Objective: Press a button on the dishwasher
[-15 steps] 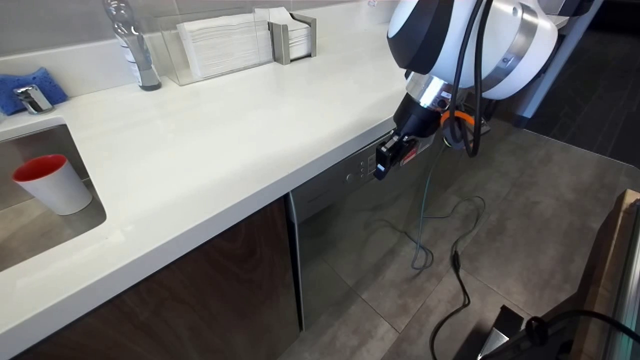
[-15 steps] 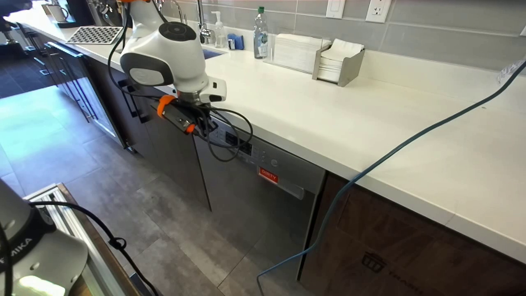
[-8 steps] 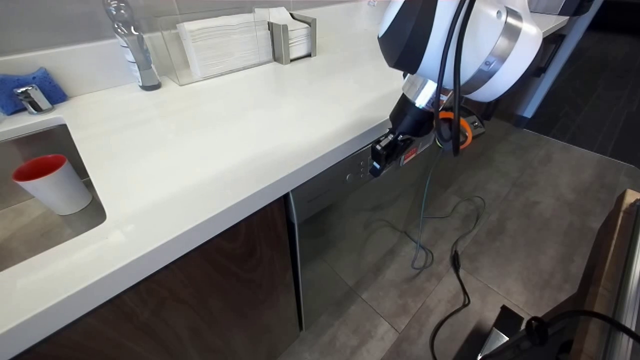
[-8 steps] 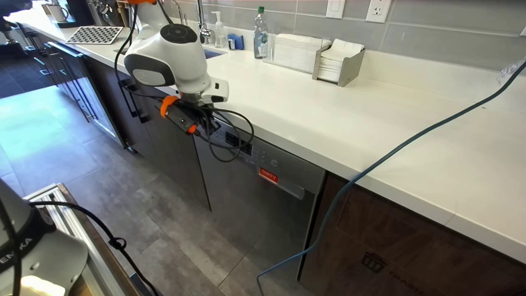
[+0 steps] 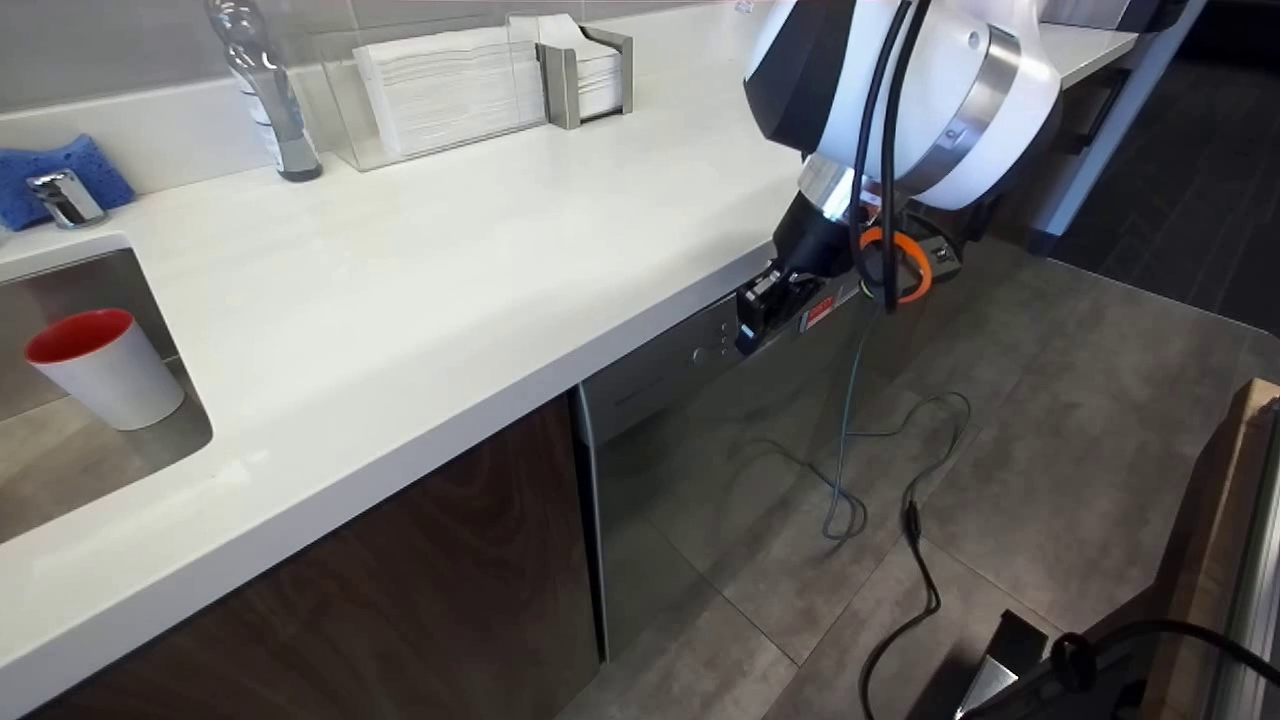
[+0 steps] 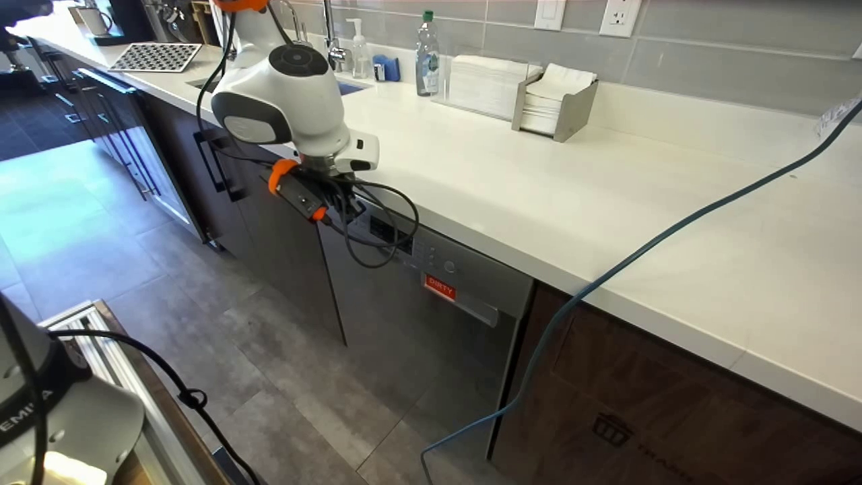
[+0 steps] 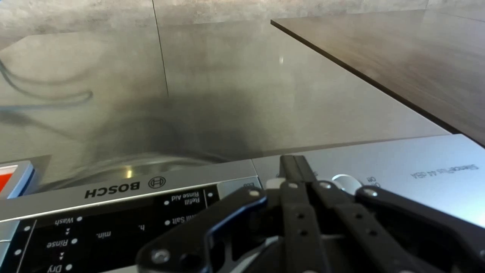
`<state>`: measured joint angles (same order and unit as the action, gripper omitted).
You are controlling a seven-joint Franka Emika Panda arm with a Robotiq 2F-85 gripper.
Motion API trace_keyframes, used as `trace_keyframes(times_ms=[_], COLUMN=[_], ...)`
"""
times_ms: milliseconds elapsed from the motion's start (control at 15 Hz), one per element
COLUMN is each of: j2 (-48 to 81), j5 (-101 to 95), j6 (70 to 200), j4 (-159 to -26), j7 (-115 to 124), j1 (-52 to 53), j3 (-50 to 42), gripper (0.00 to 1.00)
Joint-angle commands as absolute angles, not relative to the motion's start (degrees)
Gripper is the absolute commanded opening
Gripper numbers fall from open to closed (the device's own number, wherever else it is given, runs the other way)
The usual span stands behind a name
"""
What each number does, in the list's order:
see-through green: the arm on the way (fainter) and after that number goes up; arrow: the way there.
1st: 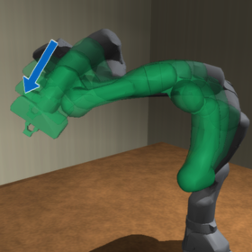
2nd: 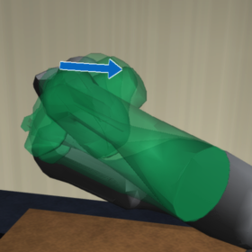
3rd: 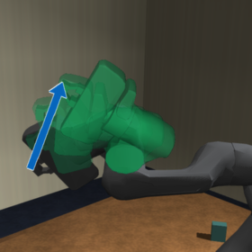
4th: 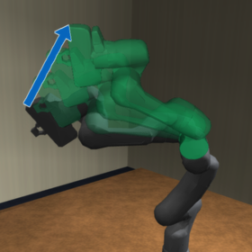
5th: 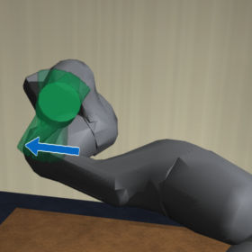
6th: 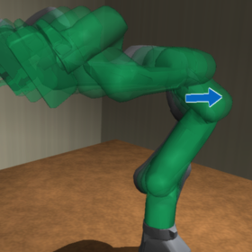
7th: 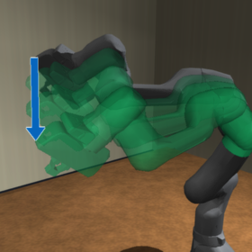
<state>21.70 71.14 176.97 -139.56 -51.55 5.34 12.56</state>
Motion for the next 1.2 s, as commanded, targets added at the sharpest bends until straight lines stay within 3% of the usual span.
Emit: trace_keyframes(times_ms=[0, 1133], j2=[23.78, 25.31], j5=[74.26, 77.49], j6=[178.05, 179.28], j4=[-137.43, -135.72], j7=[-54.78, -59.63], j1=[3.91, 2.28], j3=[14.19, 15.26], gripper=[0.0, 0.0])
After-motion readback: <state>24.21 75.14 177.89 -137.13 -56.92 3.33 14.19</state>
